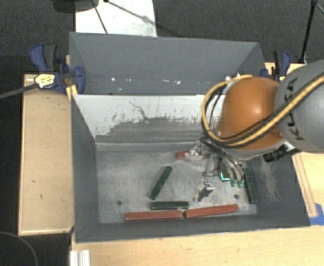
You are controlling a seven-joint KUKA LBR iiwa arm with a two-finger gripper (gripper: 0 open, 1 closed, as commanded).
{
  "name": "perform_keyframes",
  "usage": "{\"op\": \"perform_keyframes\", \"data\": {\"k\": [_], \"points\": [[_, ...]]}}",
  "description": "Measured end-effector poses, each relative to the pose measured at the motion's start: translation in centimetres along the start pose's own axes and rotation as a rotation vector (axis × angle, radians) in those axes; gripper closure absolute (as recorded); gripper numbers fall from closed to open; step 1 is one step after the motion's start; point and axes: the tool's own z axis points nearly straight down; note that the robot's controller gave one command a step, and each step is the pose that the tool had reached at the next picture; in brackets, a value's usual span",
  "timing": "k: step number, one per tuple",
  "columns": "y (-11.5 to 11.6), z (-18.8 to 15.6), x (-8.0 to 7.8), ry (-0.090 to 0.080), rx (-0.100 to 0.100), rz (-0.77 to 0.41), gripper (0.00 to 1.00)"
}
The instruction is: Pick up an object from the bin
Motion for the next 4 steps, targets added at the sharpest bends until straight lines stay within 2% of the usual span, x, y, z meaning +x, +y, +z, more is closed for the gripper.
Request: {"op": "perform_keyframes", "data": {"k": [1,2,3,4], "points": [[0.0,-0.4,-0.2,-0.008,0.0,0.001,0.0],[2.8,9.2,1.8,-0.015,-0.002,-0.021,1.0],[2.8,9.2,1.8,-0.015,-0.002,-0.021,1.0],[0.6,7.9,1.5,-0.004,-0.003,-0.116,1.0]]}}
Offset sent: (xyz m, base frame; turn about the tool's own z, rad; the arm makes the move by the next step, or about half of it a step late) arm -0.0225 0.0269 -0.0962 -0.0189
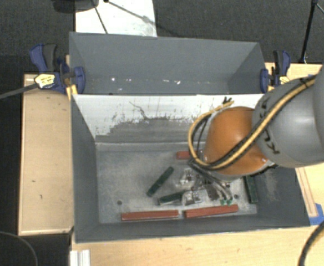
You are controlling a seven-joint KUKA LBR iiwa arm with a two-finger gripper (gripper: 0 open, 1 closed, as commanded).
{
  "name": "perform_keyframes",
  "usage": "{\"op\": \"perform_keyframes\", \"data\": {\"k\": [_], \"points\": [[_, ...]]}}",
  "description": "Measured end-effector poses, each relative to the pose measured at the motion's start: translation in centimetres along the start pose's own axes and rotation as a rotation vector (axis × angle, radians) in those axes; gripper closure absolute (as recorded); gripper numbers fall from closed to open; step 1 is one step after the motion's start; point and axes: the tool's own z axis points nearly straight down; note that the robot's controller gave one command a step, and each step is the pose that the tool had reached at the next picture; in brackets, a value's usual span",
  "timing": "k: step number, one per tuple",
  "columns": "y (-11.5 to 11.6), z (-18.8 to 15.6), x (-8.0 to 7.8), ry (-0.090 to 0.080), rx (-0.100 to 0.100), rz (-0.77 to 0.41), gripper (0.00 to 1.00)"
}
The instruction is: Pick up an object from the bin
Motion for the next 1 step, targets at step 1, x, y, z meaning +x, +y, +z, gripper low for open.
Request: {"op": "perform_keyframes", "data": {"k": [1], "points": [[6.0,-21.69,-0.86,-0.012,0.002,0.056,1.0]]}}
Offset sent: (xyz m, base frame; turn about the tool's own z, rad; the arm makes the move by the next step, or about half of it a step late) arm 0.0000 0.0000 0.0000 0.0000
